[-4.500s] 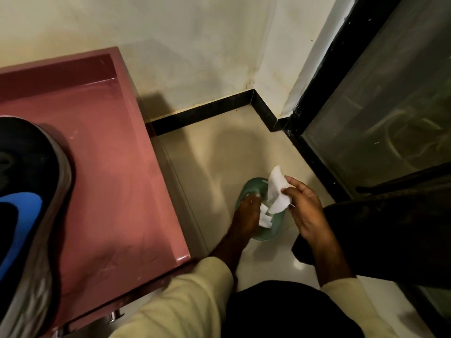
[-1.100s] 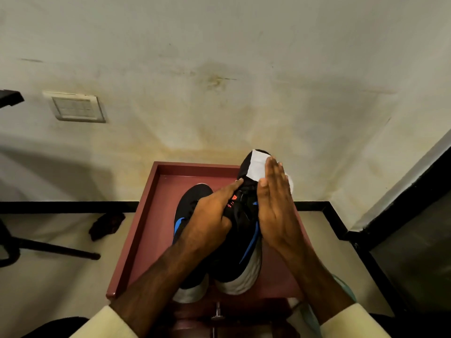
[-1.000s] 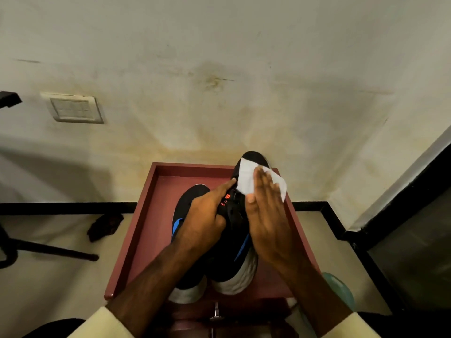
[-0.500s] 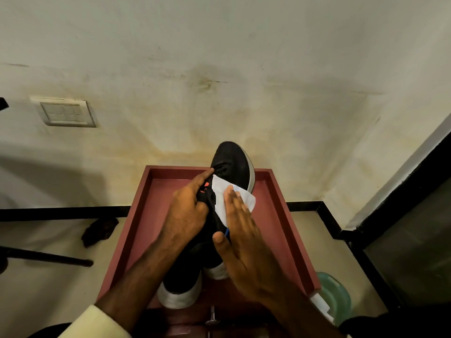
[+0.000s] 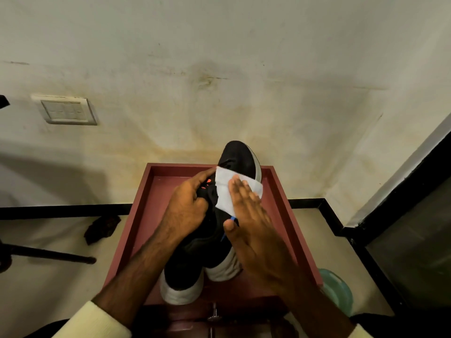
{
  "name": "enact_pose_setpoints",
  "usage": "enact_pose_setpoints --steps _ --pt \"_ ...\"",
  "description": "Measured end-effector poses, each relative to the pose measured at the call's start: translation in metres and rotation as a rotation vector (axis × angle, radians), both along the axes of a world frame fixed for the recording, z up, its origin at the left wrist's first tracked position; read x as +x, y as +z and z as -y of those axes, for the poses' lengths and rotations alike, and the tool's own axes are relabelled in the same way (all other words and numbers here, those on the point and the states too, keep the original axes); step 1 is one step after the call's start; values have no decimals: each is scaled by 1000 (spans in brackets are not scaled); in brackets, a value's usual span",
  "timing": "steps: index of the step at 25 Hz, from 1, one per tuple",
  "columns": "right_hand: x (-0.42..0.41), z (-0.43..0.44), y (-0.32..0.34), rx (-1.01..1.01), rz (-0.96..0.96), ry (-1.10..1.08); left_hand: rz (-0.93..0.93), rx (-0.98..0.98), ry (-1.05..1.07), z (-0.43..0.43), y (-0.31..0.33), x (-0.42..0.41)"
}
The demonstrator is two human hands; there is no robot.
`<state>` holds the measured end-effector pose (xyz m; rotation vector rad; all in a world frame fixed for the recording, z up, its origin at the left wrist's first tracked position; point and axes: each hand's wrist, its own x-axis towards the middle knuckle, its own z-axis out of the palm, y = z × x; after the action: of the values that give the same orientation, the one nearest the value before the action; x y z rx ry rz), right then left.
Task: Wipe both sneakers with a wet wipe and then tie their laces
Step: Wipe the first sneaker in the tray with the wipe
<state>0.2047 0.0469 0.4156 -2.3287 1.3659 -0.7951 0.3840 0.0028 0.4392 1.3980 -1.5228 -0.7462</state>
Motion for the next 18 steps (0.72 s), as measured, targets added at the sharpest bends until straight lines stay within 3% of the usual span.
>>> enact_pose_setpoints --steps 5,10,15,18 --pt "-25 52 11 -28 146 -279 86 -81 -147 -9 -10 -19" --pt "-2 -1 0 -6 -18 -75 -12 -10 -30 0 -10 -4" --pt "-24 49 10 -49 64 -315 47 -55 -140 -11 -4 -19" --pt "-17 26 3 -51 13 -236 55 -72 -91 -10 -9 -15"
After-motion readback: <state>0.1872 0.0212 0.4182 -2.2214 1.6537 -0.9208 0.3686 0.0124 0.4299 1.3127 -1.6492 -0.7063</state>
